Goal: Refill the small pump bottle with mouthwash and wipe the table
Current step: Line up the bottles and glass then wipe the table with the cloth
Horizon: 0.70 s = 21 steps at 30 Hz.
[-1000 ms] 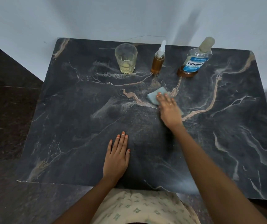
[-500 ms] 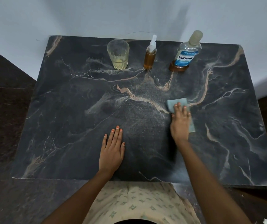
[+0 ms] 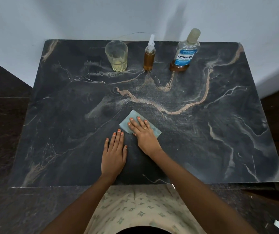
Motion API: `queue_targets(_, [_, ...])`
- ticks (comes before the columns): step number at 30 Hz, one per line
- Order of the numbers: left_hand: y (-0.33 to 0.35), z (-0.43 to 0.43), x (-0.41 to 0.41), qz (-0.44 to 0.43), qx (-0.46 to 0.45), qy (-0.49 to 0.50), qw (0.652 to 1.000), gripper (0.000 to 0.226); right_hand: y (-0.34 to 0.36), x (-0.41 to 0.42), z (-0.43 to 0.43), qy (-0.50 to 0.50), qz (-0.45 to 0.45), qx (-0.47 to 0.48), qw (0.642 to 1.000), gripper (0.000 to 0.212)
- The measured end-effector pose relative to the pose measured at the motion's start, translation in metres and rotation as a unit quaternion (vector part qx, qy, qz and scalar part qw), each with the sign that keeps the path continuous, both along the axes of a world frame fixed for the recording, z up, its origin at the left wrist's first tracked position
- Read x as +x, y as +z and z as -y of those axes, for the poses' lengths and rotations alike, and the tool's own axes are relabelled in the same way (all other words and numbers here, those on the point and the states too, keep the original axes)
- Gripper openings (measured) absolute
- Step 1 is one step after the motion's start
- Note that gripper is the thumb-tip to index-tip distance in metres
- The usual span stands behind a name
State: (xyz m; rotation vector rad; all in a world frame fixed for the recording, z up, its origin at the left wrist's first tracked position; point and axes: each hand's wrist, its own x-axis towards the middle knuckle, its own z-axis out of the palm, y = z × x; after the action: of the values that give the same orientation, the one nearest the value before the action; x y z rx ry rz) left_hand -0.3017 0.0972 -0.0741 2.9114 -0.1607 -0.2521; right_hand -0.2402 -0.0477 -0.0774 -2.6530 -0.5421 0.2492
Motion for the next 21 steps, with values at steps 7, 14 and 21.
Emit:
queue_targets(7, [0.001,0.0,0.0,-0.003,-0.005,0.004,1.0,0.054,-0.002,-0.054,0.022,0.018,0.009,0.01,1.0,0.048])
queue_targets(14, [0.003,0.0,0.001,-0.01,-0.004,0.009,1.0,0.053,0.003,-0.027,0.025,-0.016,0.017,0.021,1.0,0.05])
queue_targets(21, [0.0,-0.001,0.001,-0.022,-0.018,0.006,1.0,0.054,0.009,0.01,0.018,-0.095,-0.013,0.012,0.995,0.044])
